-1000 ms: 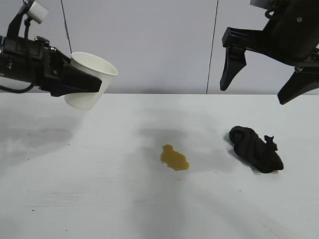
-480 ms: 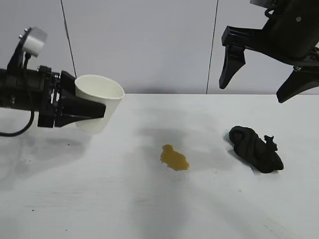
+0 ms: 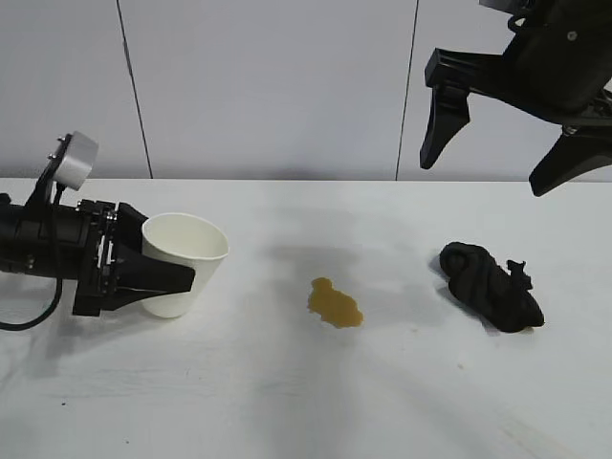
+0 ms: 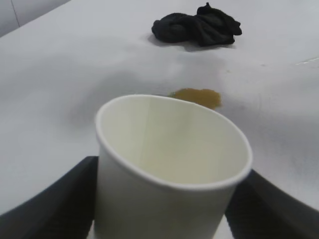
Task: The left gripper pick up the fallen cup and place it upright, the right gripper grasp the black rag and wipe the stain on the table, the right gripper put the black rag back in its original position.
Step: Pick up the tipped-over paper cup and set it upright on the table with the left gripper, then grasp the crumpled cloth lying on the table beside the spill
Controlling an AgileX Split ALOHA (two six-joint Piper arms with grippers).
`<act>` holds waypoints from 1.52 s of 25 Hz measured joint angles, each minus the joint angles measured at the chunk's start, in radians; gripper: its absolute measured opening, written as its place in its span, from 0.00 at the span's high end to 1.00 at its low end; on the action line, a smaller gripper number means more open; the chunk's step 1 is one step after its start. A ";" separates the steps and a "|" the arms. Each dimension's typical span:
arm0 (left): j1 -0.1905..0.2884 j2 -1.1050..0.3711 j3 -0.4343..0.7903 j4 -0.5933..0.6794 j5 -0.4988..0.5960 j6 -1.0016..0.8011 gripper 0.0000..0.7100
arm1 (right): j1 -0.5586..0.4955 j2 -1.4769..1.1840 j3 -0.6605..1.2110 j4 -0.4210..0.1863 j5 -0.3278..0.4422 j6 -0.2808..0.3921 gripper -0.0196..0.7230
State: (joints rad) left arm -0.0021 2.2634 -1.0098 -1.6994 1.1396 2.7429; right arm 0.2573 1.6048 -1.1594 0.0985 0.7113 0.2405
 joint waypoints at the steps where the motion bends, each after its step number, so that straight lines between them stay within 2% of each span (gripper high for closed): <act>1: 0.003 0.001 0.000 -0.001 0.001 0.000 0.31 | 0.000 0.000 0.000 0.000 0.000 0.000 0.04; 4: 0.004 0.002 0.000 -0.003 0.001 -0.048 0.14 | 0.000 0.000 0.000 0.000 0.000 0.000 0.04; 6: 0.004 -0.008 -0.002 -0.003 -0.001 -0.113 0.07 | 0.000 0.000 0.000 0.000 0.000 0.000 0.04; 10: 0.004 -0.066 -0.002 -0.003 -0.001 -0.291 0.03 | 0.000 0.000 0.000 0.000 0.000 0.000 0.04; 13: 0.004 -0.163 -0.002 0.000 -0.005 -0.454 0.02 | 0.000 0.000 0.000 0.000 0.000 0.000 0.04; 14: 0.004 -0.202 -0.002 0.002 -0.033 -0.524 0.02 | 0.000 0.000 0.000 -0.002 0.000 0.000 0.04; 16: -0.001 -0.312 -0.004 0.038 -0.173 -0.758 0.02 | 0.000 0.000 0.000 -0.009 0.000 0.000 0.04; 18: -0.018 -0.412 -0.027 0.195 -0.329 -1.045 0.02 | 0.000 0.000 0.000 -0.013 -0.001 0.000 0.04; 20: -0.062 -0.492 -0.075 0.404 -0.428 -1.409 0.02 | 0.000 0.000 0.000 -0.013 -0.018 0.000 0.04; 23: -0.147 -0.539 -0.206 0.761 -0.432 -1.900 0.02 | 0.000 0.000 0.000 -0.012 -0.062 0.000 0.04; 25: -0.202 -0.535 -0.308 1.016 -0.404 -2.164 0.02 | 0.000 -0.001 0.000 -0.017 -0.060 0.000 0.04; 27: -0.230 -0.518 -0.377 1.201 -0.368 -2.360 0.02 | -0.003 -0.002 0.000 -0.055 -0.040 0.005 0.04; 29: -0.236 -0.504 -0.413 1.300 -0.339 -2.435 0.02 | -0.025 0.002 0.000 -0.113 -0.010 0.027 0.04; 32: -0.236 -0.496 -0.419 1.333 -0.320 -2.466 0.02 | -0.085 0.047 0.000 -0.169 -0.002 0.042 0.04; 38: -0.236 -0.496 -0.392 1.333 -0.317 -2.475 0.02 | -0.121 0.218 0.000 -0.182 -0.067 0.009 0.11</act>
State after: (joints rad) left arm -0.2383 1.7676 -1.4020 -0.3659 0.8229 0.2680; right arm 0.1366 1.8228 -1.1594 -0.0838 0.6442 0.2500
